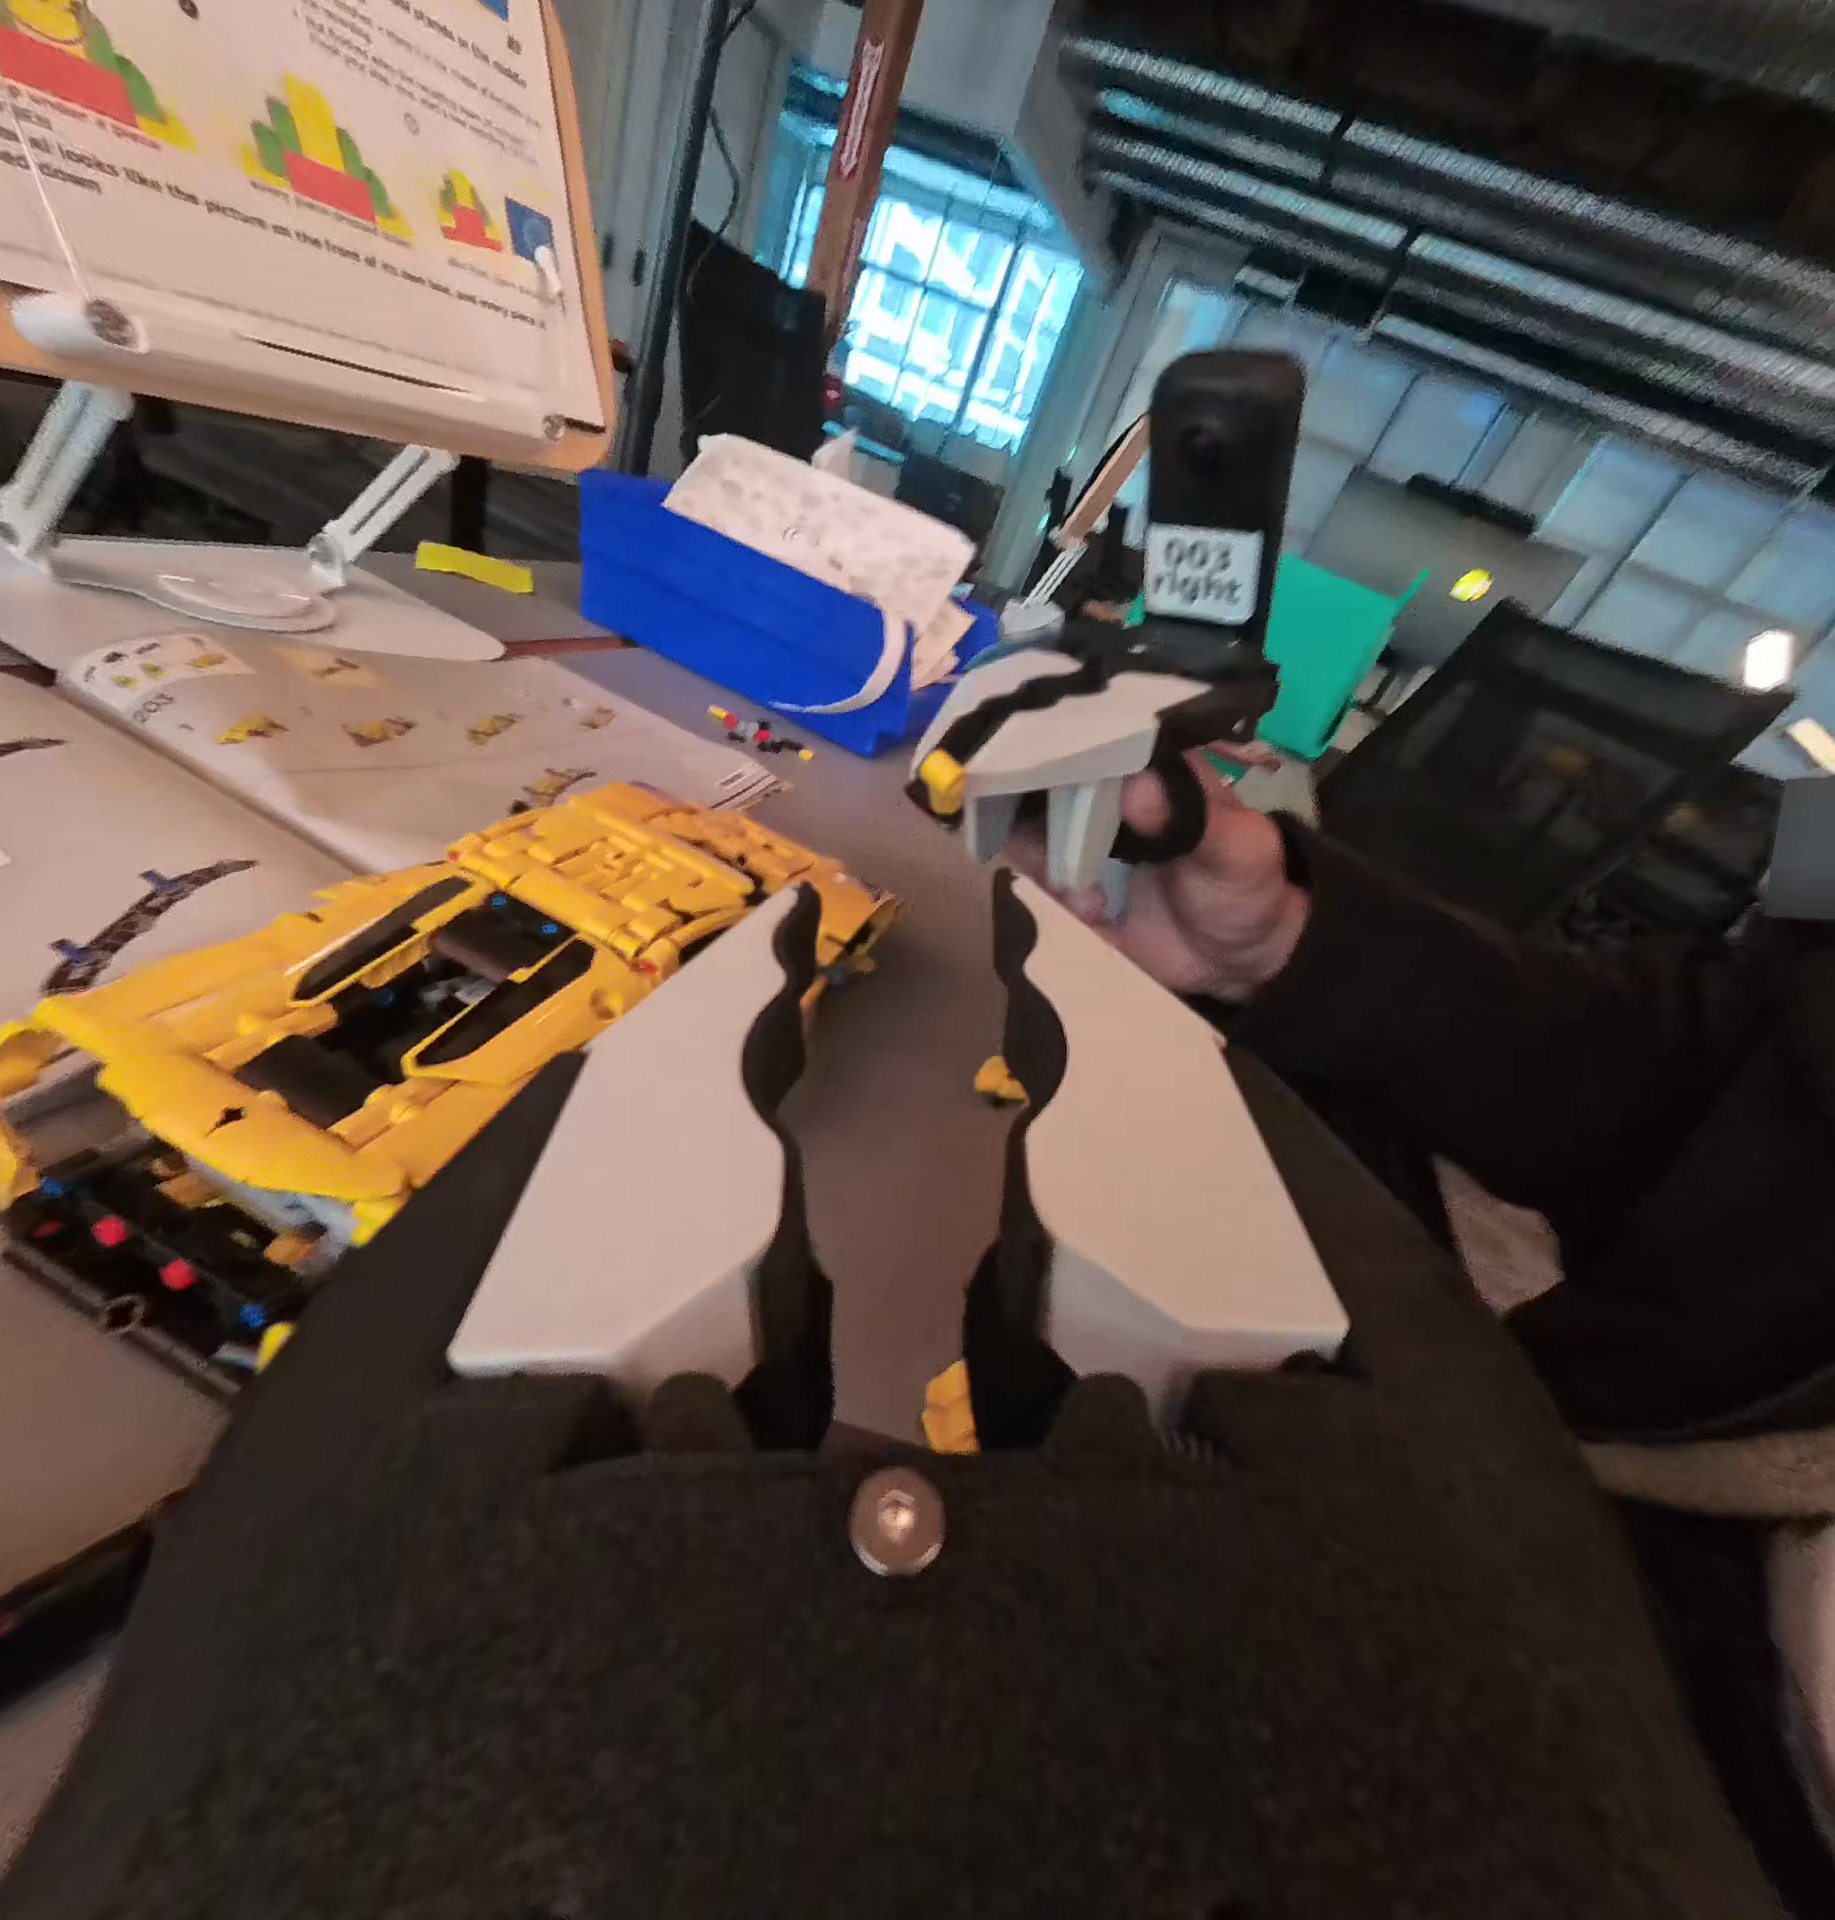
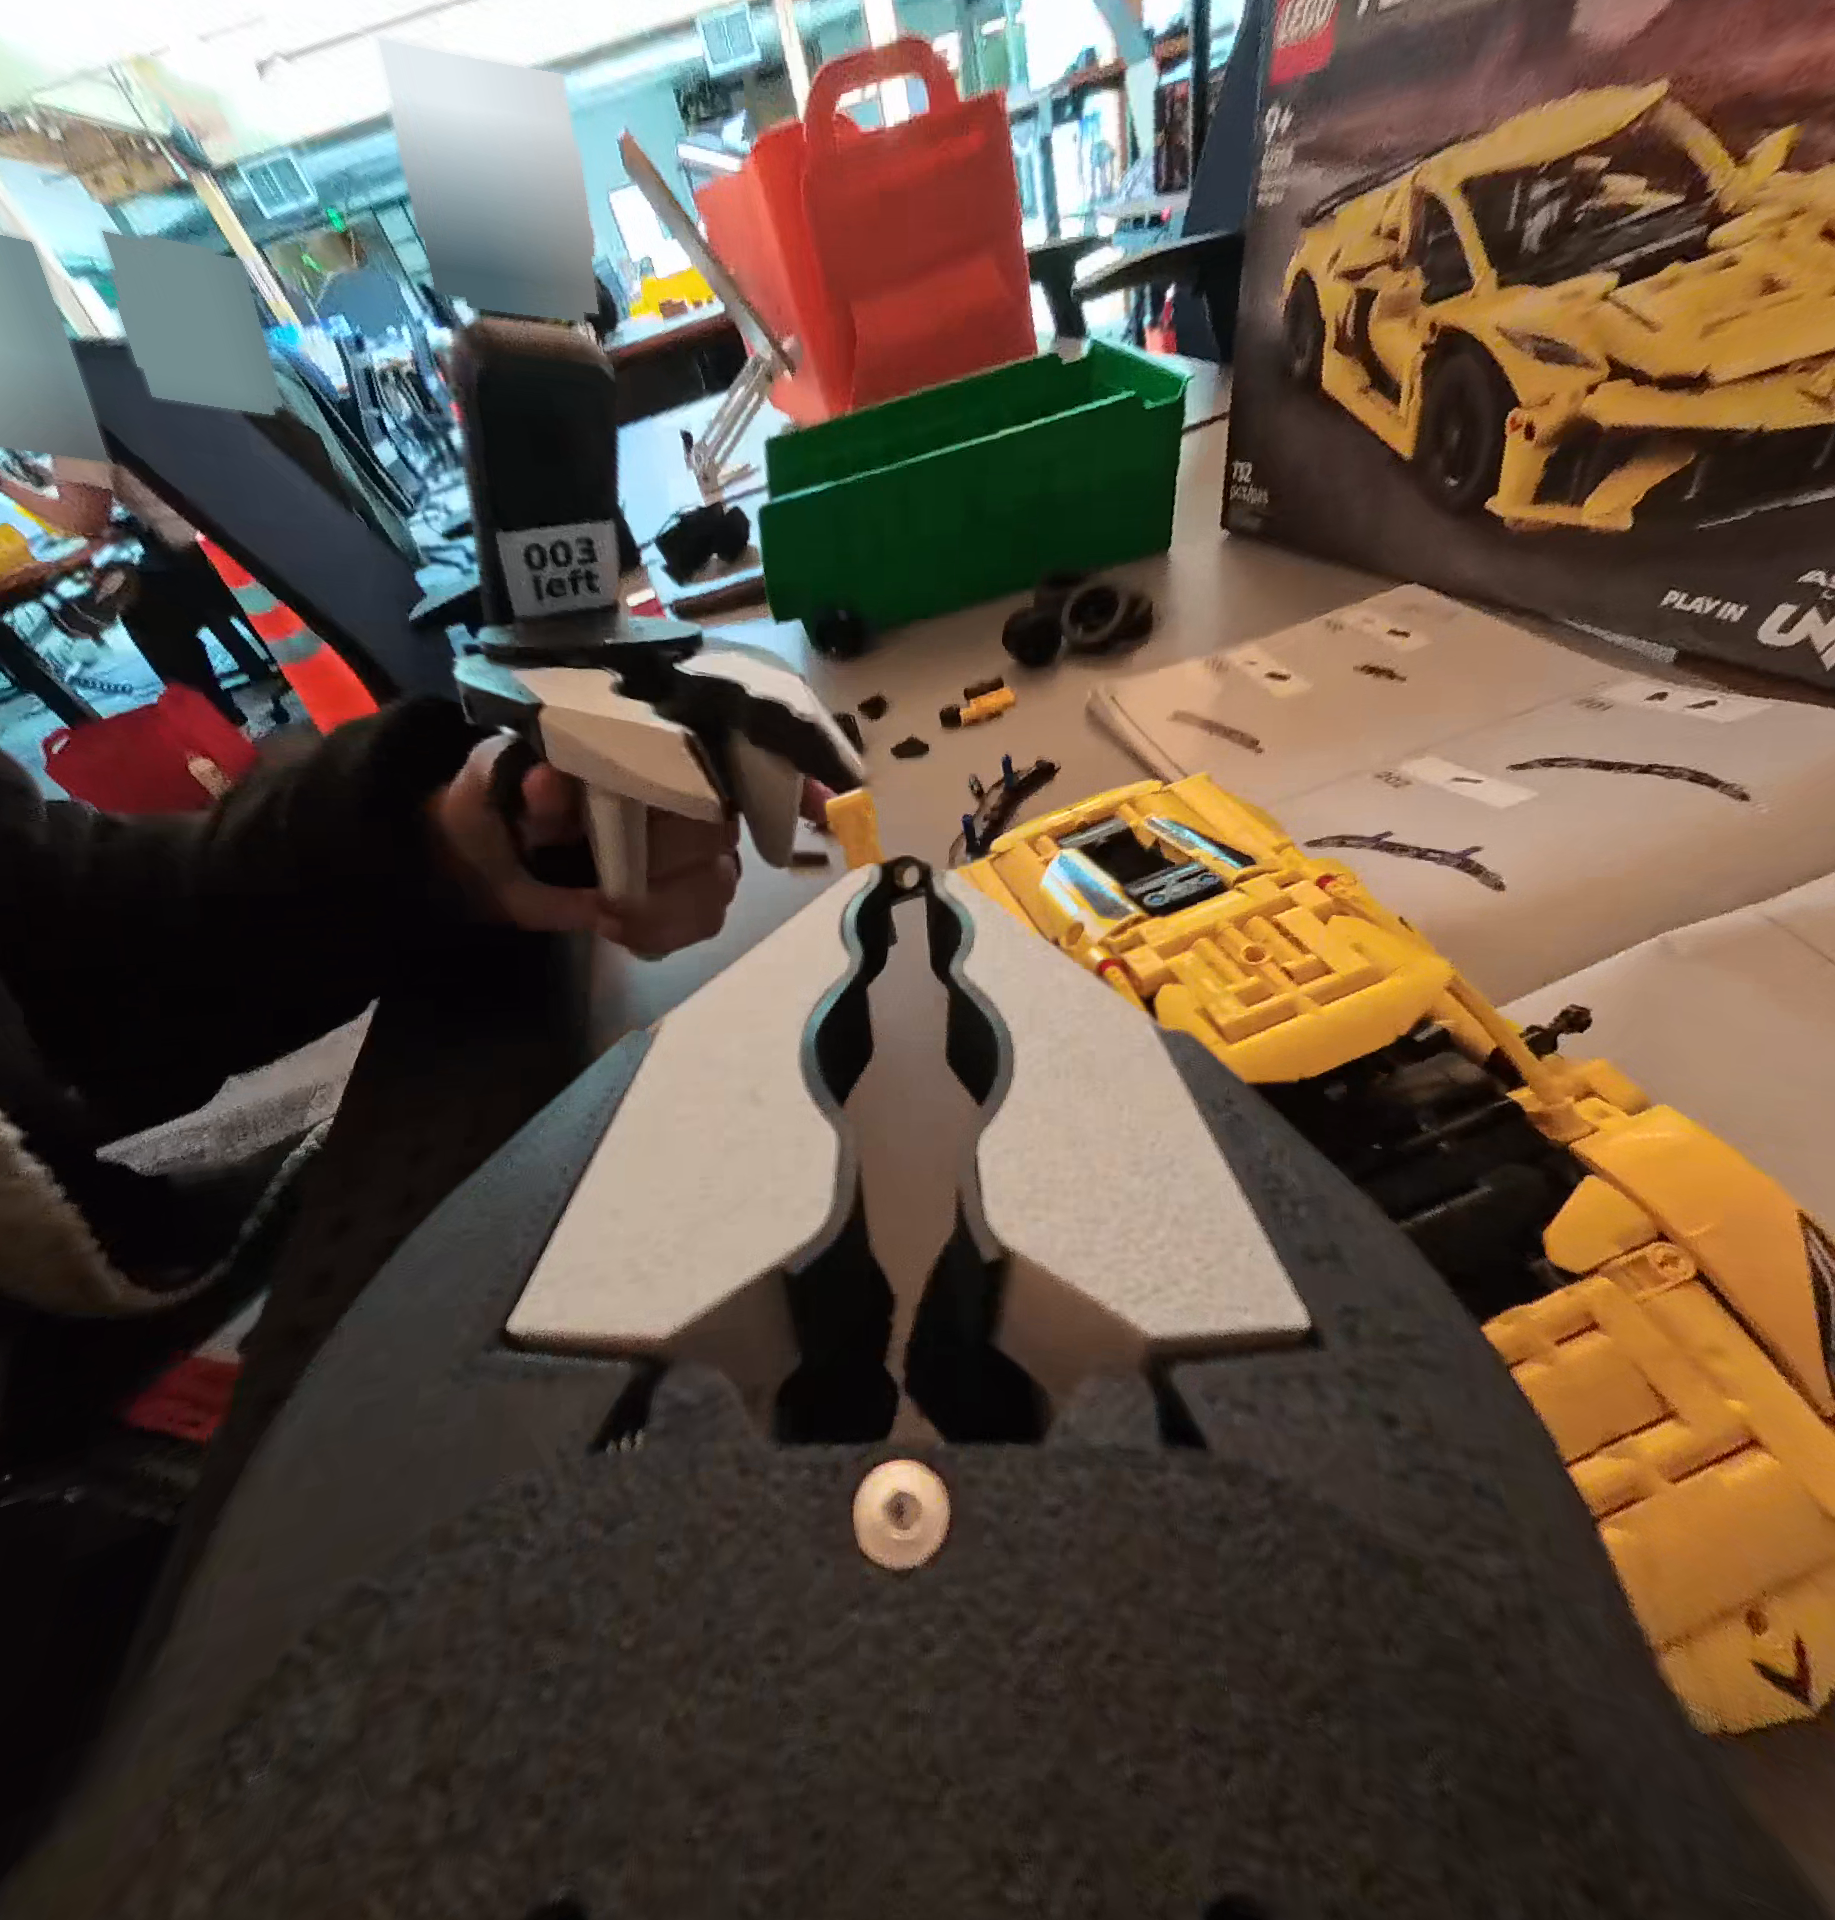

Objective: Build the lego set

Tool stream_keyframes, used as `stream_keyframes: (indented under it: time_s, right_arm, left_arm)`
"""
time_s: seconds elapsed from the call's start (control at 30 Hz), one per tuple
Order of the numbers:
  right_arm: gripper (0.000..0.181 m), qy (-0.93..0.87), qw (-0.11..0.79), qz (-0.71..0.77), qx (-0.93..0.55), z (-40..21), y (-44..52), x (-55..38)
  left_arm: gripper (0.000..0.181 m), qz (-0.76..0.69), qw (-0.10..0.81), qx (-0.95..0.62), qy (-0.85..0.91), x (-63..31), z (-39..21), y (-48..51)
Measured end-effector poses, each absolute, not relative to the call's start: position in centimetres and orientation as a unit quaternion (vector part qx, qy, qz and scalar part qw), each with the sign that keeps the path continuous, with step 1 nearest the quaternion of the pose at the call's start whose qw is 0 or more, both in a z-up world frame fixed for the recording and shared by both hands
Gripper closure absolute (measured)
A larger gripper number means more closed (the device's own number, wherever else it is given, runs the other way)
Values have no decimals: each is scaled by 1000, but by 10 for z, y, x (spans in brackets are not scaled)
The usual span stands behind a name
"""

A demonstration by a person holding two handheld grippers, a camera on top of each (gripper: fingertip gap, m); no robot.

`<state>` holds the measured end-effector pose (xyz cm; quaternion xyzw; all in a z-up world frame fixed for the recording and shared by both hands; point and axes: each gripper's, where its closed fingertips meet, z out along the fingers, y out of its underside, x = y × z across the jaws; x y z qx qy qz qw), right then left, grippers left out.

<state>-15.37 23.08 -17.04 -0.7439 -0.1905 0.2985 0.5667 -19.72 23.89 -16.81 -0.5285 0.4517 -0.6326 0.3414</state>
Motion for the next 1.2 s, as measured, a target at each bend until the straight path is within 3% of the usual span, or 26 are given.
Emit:
stream_keyframes:
  time_s: [0.23, 0.43, 0.67, 0.8, 0.9, 1.07, 1.2]
  right_arm:
    - [175, -217, 621, 279, -700, -159, 229, -162]
    - [176, -208, 622, 381, -651, -147, 222, -181]
    - [175, -263, 643, 259, -671, -159, 227, -188]
    - [175, -263, 641, 253, -675, -160, 227, -190]
    - [175, -269, 636, 247, -680, -163, 227, -191]
    - [175, -258, 620, 261, -693, -170, 230, -191]
    - [154, -220, 579, 354, -701, -171, 226, -185]
  left_arm:
    - [148, -696, 266, -511, 428, -199, -163, 226]
    - [146, -730, 257, -478, 415, -199, -148, 210]
    - [146, -701, 295, -496, 420, -196, -152, 217]
    - [150, -652, 349, -496, 455, -193, -156, 215]
    - [172, -631, 384, -492, 461, -194, -154, 218]
    - [174, -552, 452, -484, 506, -192, -161, 221]
    - [174, -373, 588, -414, 586, -193, -169, 222]
